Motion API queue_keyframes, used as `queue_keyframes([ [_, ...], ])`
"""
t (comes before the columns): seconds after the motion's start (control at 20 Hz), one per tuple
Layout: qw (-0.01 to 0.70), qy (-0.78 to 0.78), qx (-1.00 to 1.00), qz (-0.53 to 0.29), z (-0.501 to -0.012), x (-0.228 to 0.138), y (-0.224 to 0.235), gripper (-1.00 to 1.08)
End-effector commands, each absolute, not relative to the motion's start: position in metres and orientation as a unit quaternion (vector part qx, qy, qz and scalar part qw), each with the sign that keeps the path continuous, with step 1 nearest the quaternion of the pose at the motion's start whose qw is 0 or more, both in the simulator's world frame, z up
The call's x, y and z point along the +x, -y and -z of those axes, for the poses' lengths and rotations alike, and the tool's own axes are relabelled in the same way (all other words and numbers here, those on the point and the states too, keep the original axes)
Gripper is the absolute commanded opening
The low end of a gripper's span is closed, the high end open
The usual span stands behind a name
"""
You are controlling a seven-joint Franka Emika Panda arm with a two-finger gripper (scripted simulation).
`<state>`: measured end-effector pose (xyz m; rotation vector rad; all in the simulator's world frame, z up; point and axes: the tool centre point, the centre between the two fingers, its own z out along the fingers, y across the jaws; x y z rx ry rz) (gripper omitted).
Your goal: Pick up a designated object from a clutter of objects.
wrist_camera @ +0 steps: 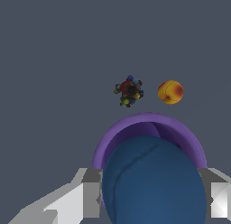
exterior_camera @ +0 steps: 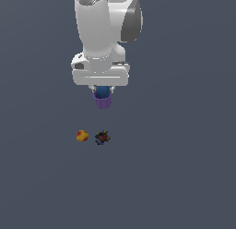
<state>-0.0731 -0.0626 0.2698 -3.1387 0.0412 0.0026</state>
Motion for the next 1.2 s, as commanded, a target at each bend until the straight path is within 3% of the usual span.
queue_keyframes([
  [0.0,0.001,-0.013,-1.000,0.000,-0.293,-0.064,0.074,-1.00],
  [0.65,0.000,-0.013,-1.000,0.000,-0.385,-0.021,0.122,-1.00],
  [1.15,0.000,-0.013,-1.000,0.000,-0.422,-0.002,0.142,-1.00],
])
